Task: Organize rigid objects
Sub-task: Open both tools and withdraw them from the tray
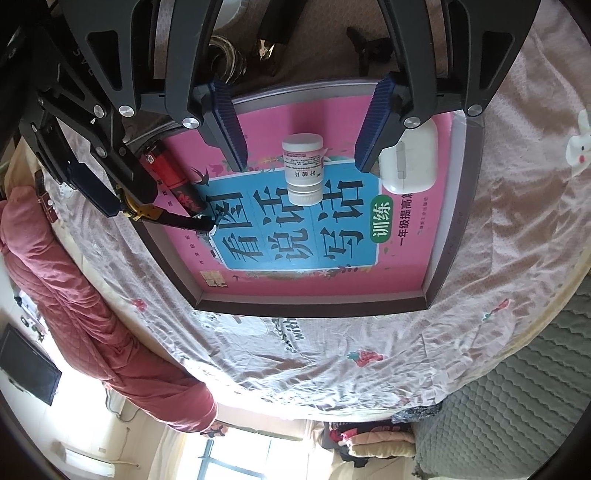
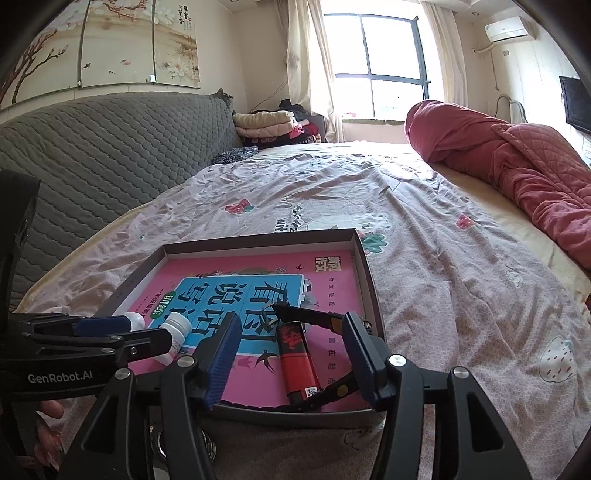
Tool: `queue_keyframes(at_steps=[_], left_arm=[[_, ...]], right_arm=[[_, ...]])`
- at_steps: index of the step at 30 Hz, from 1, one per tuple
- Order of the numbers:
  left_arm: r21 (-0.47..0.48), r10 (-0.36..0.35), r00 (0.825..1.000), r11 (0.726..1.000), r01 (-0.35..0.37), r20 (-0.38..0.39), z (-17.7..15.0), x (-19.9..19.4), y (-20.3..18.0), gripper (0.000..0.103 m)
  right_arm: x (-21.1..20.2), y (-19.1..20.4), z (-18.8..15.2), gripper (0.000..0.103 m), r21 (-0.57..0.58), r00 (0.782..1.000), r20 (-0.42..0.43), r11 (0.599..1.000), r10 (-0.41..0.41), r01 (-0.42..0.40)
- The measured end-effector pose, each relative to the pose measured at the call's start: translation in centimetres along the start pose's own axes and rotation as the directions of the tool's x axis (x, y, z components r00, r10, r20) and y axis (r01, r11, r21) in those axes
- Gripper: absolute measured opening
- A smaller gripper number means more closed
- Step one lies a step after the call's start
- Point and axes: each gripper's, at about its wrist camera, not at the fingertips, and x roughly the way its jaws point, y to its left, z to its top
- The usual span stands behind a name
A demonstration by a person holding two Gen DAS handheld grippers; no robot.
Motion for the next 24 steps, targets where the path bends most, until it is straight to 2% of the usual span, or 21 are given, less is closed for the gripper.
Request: queue_keyframes(at_steps=[10,12,14,18,19,20,24], left_arm=[[0.004,0.007,1.0,1.0,-0.007,0.026,-0.1,-1.7,0.1,0.064],[0.002,0.007,0.999,1.0,-0.007,0.034,-0.1,-2.1,0.2,0.064],[-0.001,0.007,0.999,1.0,-0.007,0.039,-0.1,-2.4,0.3,0.064],[-0.016,0.015,0.999,1.0,-0.015,0.052,0.0,-3.2,1.0,0.065],[-0.02,0.019,0.998,1.0,-0.018,0.054,0.0,-3.4,1.2,0.067],[-0.022,0.02,0.998,1.0,-0.018,0.054,-0.1,-3.5,1.3,0.073],[-0.034,0.026,0.998,0.999,-0.023,0.063,-0.3,-4.2,2.0,0.074]], right_arm=[[-1.5,0.4,0.0,0.057,-0.015,0.999,0.032,0.999,-0.028,0.029],[-1.7,0.3,-0.1,0.058,-0.014,0.999,0.03,0.999,-0.029,0.03],[-1.9,0.3,-0.1,0.065,-0.018,0.999,0.031,0.999,-0.036,0.037],[-2.5,0.3,-0.1,0.066,-0.017,0.998,0.038,0.999,-0.042,0.042],[-2.6,0.3,-0.2,0.066,-0.017,0.998,0.039,0.999,-0.041,0.042],[-2.7,0.3,-0.2,0.066,-0.018,0.998,0.038,0.999,-0.041,0.042],[-3.0,0.4,-0.2,0.066,-0.019,0.998,0.04,0.999,-0.042,0.043]])
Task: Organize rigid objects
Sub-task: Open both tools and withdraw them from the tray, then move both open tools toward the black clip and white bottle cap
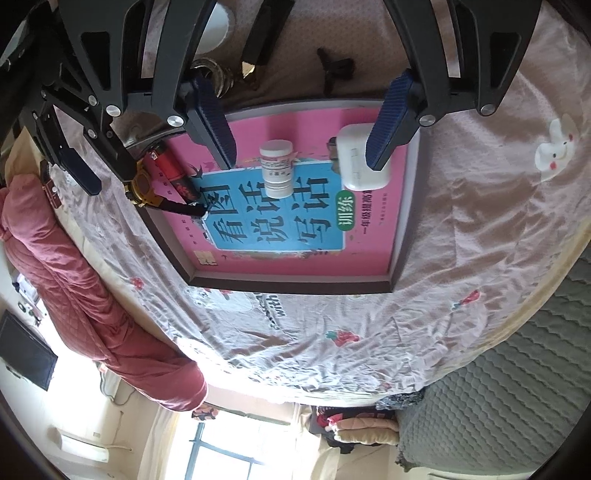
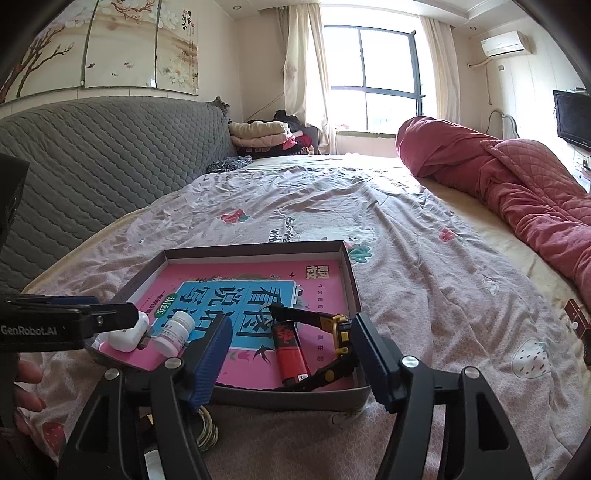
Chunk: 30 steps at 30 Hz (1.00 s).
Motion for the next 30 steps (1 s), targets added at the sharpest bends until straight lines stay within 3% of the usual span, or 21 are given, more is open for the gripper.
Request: queue_keyframes(at_steps=[18,30], left_arm=[[-0.033,0.007,1.0,0.999,-0.007,0.014,-1.5,-2.8,2.1,0.076],[0.005,0.007,1.0,1.0,-0.007,-0.002,-3.6,-3.7,2.0,0.076]], right_arm=[[-2.1,1.6,-0.3,0.066,-0.023,1.0,0.001,1.0,0.002,-0.002],[-3.4,2.4,-1.1,0.066,-0.055,1.0,-0.016,0.998,-0.011,0.011]])
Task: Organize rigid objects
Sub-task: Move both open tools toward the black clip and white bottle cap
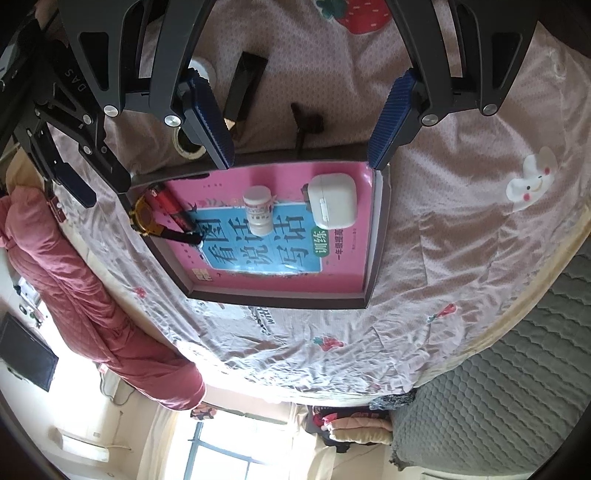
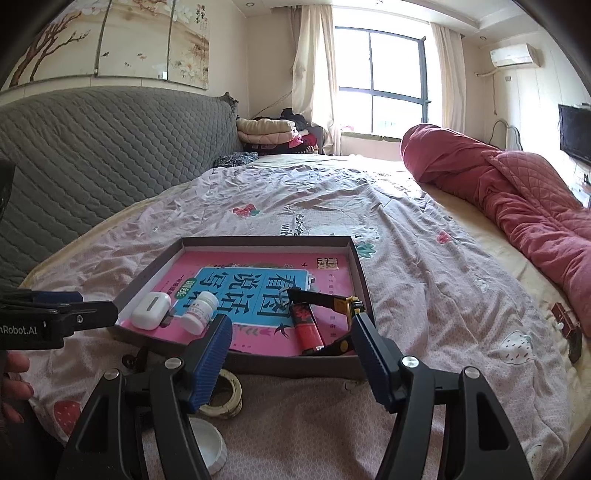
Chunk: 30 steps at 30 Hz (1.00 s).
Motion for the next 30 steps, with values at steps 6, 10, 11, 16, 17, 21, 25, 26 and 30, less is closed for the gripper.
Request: queue_keyframes(at_steps=[6,10,11,16,17,21,25,26,30], left_arm=[[0.013,-0.009,1.0,1.0,0.009,-0.007,-0.7,-0.4,0.0,0.076],[0.014,-0.014,1.0,1.0,0.014,-0.011,-1.1,-0.8,0.0,0.076],[0.016,-0.016,1.0,1.0,0.016,-0.012,-1.2,-0.9,0.0,0.076],[0.034,-0.021,1.0,0.999,0.022,-0.021,-1.8,-1.2,-0.3,0.076],[0.036,-0.021,1.0,0.999,0.022,-0.023,-1.9,-1.2,-0.3,0.076],[0.046,-0.022,0.999,0.999,0.023,-0.032,-2.4,-1.3,-0.5,0.076],[0.051,-0.022,0.999,0.998,0.024,-0.044,-2.8,-1.5,-0.5,0.076],[0.053,-0.018,0.999,0.998,0.021,-0.049,-3.0,-1.5,-0.5,0.076],[0.059,-0.022,0.998,0.998,0.025,-0.056,-3.4,-1.8,-0.6,0.076]], right_arm=[[-0.6,0.6,-0.4,0.066,-0.017,1.0,-0.018,1.0,0.001,-0.001],[-0.9,1.1,-0.8,0.066,-0.031,1.0,-0.028,1.0,0.005,-0.006],[-0.9,1.2,-0.9,0.066,-0.036,0.999,-0.032,0.999,0.007,-0.008],[-1.4,1.7,-1.2,0.066,-0.035,0.999,-0.048,0.999,0.023,-0.025],[-1.4,1.7,-1.2,0.066,-0.032,0.998,-0.052,0.999,0.027,-0.028],[-1.7,1.9,-1.6,0.066,-0.035,0.997,-0.07,0.999,0.034,-0.037],[-2.1,2.4,-2.1,0.066,-0.043,0.995,-0.092,0.998,0.048,-0.052],[-2.1,2.5,-2.3,0.066,-0.042,0.993,-0.102,0.997,0.057,-0.062],[-2.6,2.8,-3.0,0.066,-0.045,0.99,-0.124,0.996,0.071,-0.077]])
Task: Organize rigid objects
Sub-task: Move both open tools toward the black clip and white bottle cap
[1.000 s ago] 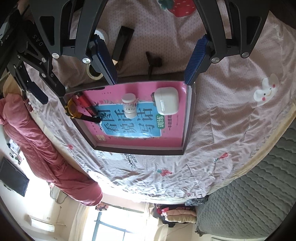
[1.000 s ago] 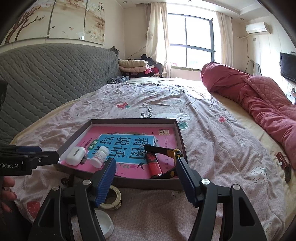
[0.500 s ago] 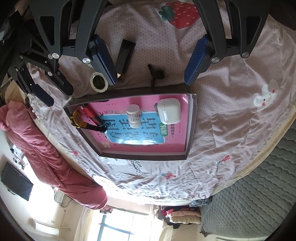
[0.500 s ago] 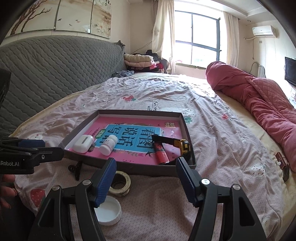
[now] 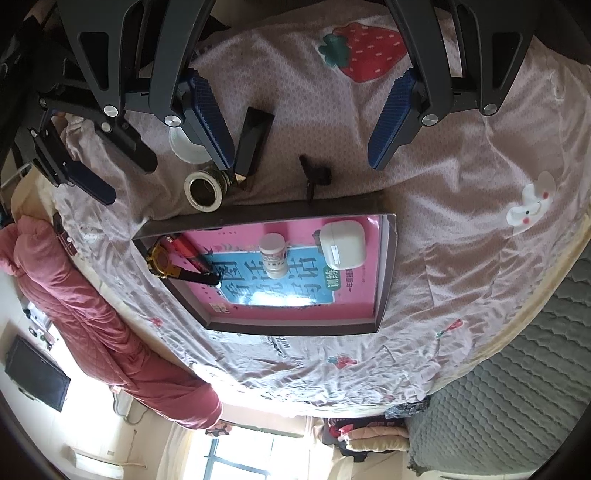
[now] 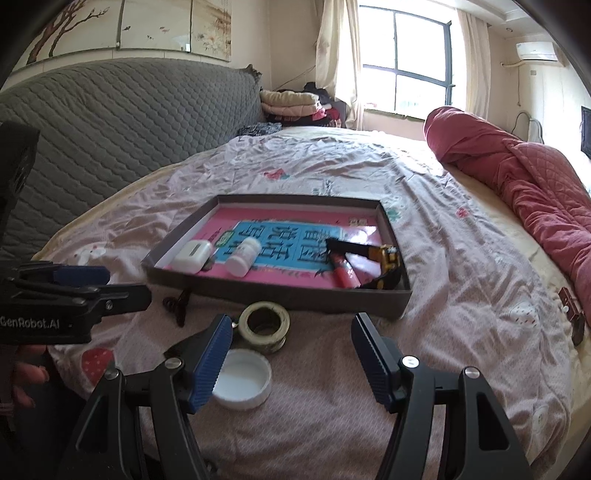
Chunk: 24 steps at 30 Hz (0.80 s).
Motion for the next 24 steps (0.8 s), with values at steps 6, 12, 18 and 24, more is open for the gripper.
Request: queue_keyframes(at_steps=[6,12,18,24], left_arm=[[0.017,-0.006,1.0,1.0,0.006,-0.011,-0.3,-0.3,-0.5,0.076],[0.032,-0.013,1.0,0.999,0.013,-0.024,-0.6,-0.4,-1.1,0.076],[0.052,-0.015,0.999,0.999,0.017,-0.039,-1.0,-0.4,-1.7,0.076],[0.051,-0.011,0.998,0.999,0.015,-0.067,-1.5,0.3,-1.6,0.076]], right_arm=[[-0.6,0.3,-0.8,0.066,-0.002,1.0,-0.023,1.0,0.011,-0.011],[-0.8,0.6,-1.2,0.066,-0.01,0.998,-0.048,1.0,0.028,-0.028],[-0.6,0.6,-1.6,0.066,-0.009,0.997,-0.078,0.999,0.03,-0.031],[-0.5,0.9,-2.0,0.066,-0.025,0.995,-0.098,0.999,0.029,-0.032]])
